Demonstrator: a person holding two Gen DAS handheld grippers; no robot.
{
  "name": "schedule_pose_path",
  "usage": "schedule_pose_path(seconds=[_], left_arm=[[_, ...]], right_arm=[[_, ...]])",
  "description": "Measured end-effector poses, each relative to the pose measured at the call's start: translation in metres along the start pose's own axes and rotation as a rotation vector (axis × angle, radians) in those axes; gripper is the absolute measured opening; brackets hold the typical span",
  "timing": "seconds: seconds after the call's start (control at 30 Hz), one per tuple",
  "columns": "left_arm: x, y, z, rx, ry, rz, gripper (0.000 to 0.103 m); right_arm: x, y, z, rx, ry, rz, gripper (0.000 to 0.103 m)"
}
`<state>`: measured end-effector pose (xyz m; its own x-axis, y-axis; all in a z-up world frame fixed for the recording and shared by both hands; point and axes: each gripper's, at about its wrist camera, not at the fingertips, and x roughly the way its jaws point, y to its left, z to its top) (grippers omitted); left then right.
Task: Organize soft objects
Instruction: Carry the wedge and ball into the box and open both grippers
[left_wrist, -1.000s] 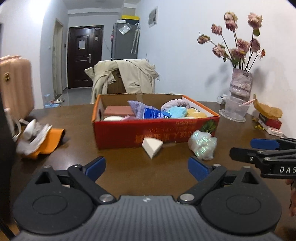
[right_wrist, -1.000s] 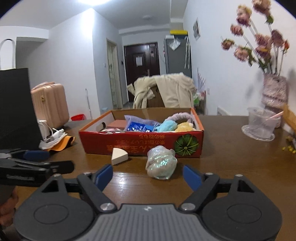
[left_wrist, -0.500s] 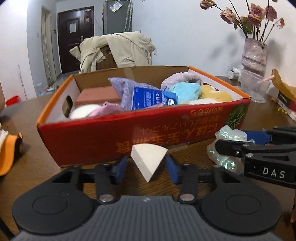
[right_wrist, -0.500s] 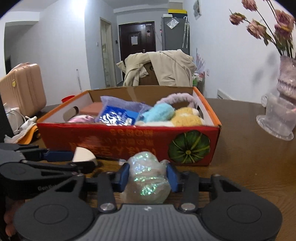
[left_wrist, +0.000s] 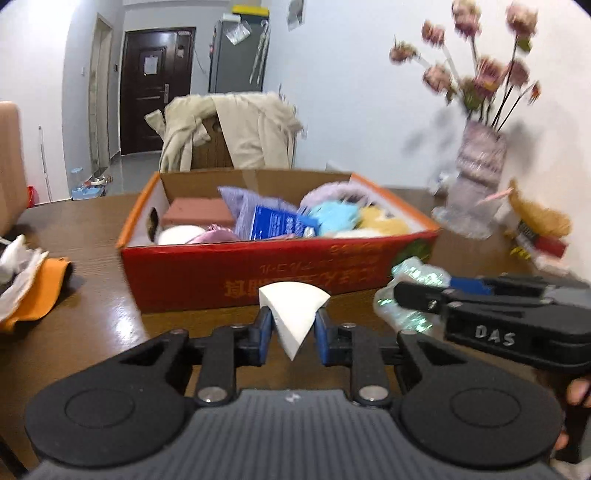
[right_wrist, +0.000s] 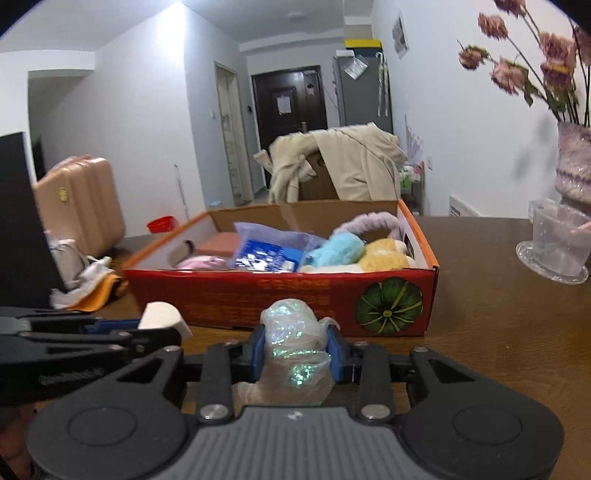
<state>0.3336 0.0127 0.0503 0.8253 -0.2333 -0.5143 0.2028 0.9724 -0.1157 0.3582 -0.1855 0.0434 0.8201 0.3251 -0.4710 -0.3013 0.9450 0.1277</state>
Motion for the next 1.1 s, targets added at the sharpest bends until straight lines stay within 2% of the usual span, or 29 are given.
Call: schedule_pose_path(seconds=[0.13,0.27,0.4,0.57,0.8,0.97,1.1], left_arm=[[-0.056,-0.004,-0.014,-0.041,-0.06,-0.018,0.025],[-0.098,-0.006,-0.029,-0.069,-0.083,-0.042,0.025],[-0.128,-0.007,-0.039,-0.062,-0.11,-0.052,0.025],[-0.155,-0.006,-0.042,-0.06,-0.149,-0.063,0.025],[-0.162,-0.005,-0.041,-0.066,-0.171,-0.06,0.025],[-0.15,0.001,-0.029,-0.07,-0.175,-0.055,0.025],[-0.136,0.007,-0.01,-0.051,-0.201,-0.04,0.025]], right_arm=[[-0.047,0.011,-0.007,0.002,-0.019,0.012,0.033],[-0.093,0.025,-0.017,-0.013,-0.027,0.004,0.033],[-0.129,0.041,-0.028,-0.034,-0.036,-0.006,0.033],[-0.152,0.054,-0.032,-0.049,-0.062,-0.015,0.033],[-0.162,0.06,-0.029,-0.065,-0.095,-0.01,0.033],[-0.15,0.055,-0.02,-0.071,-0.103,-0.005,0.033],[-0.133,0.047,0.001,-0.076,-0.119,0.002,0.033]])
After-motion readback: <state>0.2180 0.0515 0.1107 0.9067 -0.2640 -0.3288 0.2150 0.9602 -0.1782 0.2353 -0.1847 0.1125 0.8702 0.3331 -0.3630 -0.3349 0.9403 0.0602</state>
